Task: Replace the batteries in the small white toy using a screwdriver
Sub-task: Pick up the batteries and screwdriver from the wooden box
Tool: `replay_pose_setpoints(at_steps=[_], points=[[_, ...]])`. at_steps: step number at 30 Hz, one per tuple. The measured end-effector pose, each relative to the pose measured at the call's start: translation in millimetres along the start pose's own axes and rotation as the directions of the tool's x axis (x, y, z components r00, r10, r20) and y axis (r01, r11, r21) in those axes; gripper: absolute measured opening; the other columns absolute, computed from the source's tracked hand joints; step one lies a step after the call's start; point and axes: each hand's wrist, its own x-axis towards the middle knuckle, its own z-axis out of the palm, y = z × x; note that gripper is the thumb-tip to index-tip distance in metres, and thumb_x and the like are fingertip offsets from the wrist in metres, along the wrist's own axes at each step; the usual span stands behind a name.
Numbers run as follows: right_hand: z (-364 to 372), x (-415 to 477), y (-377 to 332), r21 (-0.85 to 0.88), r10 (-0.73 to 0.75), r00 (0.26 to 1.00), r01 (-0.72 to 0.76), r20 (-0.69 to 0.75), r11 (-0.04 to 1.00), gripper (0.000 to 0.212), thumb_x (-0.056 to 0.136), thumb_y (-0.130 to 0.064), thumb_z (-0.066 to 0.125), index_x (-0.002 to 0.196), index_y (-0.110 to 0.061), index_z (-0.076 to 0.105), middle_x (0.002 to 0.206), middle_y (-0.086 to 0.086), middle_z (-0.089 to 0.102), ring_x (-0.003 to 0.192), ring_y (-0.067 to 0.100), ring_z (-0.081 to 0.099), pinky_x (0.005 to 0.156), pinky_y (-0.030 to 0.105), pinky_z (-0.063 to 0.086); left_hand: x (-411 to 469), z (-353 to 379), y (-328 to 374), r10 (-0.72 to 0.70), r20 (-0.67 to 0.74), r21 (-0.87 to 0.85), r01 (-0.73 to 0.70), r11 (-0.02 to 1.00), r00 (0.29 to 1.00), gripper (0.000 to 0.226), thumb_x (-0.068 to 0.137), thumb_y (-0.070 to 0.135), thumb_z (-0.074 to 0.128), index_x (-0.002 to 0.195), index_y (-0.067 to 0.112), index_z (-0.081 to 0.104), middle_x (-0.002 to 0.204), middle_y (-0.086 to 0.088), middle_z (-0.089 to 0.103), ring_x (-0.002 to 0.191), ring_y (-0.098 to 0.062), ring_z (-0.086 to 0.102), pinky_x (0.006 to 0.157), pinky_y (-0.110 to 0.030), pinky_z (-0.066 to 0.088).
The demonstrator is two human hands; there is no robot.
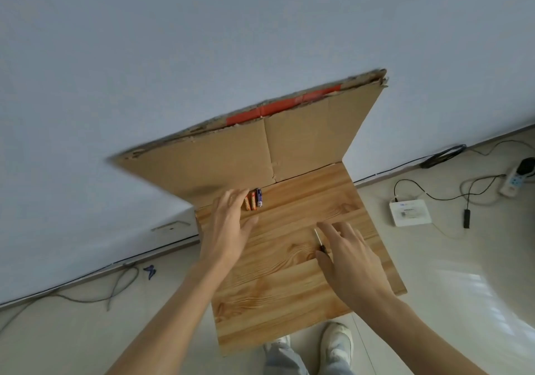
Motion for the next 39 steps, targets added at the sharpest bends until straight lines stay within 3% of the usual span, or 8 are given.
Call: replay_pose_setpoints(at_steps=[6,10,20,23,26,32,39], points=[[49,25,25,0.010,0.055,0.998,-0.055,0.034,0.998,0.054,0.102,-0.031,0.065,0.152,-0.036,0.044,0.138,-0.004,0.051,0.127,0.018,0.054,0.070,0.026,0.054,26,49,-37,0.067,0.051,0.038,-0.069,0.997,0.996,0.068,0.098,0.020,0.072,0.160,0.024,0.043,0.161,0.004,0.041,0.148,-0.017,0.043,0.123,-0.042,0.040],[64,36,35,0.005,0.076,0.996,-0.077,0.046,0.997,0.053,0.101,-0.031,0.066,0.150,-0.036,0.046,0.134,-0.004,0.052,0.124,0.017,0.054,0.067,0.024,0.047,39,62,-51,0.118,0.043,0.051,-0.120,0.991,0.992,0.064,0.097,0.017,0.073,0.156,0.023,0.048,0.153,0.005,0.046,0.139,-0.016,0.049,0.113,-0.038,0.049],[81,49,47,0.050,0.097,0.995,-0.099,0.033,0.994,0.053,0.098,-0.023,0.067,0.145,-0.039,0.048,0.117,-0.010,0.048,0.103,0.012,0.057,0.064,0.025,0.056,51,83,-66,0.203,0.043,0.108,-0.207,0.972,0.978,0.065,0.096,0.021,0.075,0.156,0.031,0.050,0.146,0.010,0.047,0.131,-0.016,0.045,0.099,-0.040,0.057],[82,50,51,0.060,0.092,0.995,-0.094,0.033,0.994,0.053,0.098,-0.023,0.068,0.145,-0.038,0.048,0.116,-0.011,0.048,0.100,0.011,0.056,0.060,0.021,0.051,54,87,-66,0.237,0.045,0.144,-0.241,0.960,0.971,0.065,0.096,0.021,0.075,0.155,0.029,0.051,0.150,0.008,0.045,0.131,-0.021,0.045,0.105,-0.040,0.054],[82,52,53,0.064,0.083,0.996,-0.085,0.039,0.994,0.055,0.099,-0.023,0.068,0.148,-0.038,0.048,0.119,-0.011,0.048,0.099,0.009,0.056,0.057,0.017,0.043,58,91,-67,0.269,0.066,0.159,-0.276,0.948,0.961,0.067,0.095,0.022,0.076,0.156,0.030,0.050,0.154,0.009,0.042,0.132,-0.021,0.045,0.102,-0.041,0.057],[86,47,58,0.064,0.070,0.997,-0.073,0.045,0.995,0.061,0.100,-0.022,0.066,0.154,-0.039,0.043,0.119,-0.013,0.045,0.096,0.007,0.054,0.058,0.018,0.046,63,94,-65,0.320,0.089,0.118,-0.329,0.937,0.943,0.067,0.093,0.021,0.078,0.154,0.028,0.052,0.158,0.009,0.039,0.119,-0.019,0.049,0.092,-0.042,0.060],[94,45,60,0.081,0.070,0.997,-0.072,0.025,0.994,0.066,0.100,-0.016,0.065,0.157,-0.040,0.042,0.119,-0.012,0.047,0.086,0.011,0.059,0.062,0.028,0.058,61,99,-59,0.311,0.070,0.069,-0.315,0.946,0.948,0.062,0.090,0.033,0.080,0.148,0.025,0.060,0.152,0.011,0.048,0.110,-0.011,0.045,0.095,-0.039,0.057]])
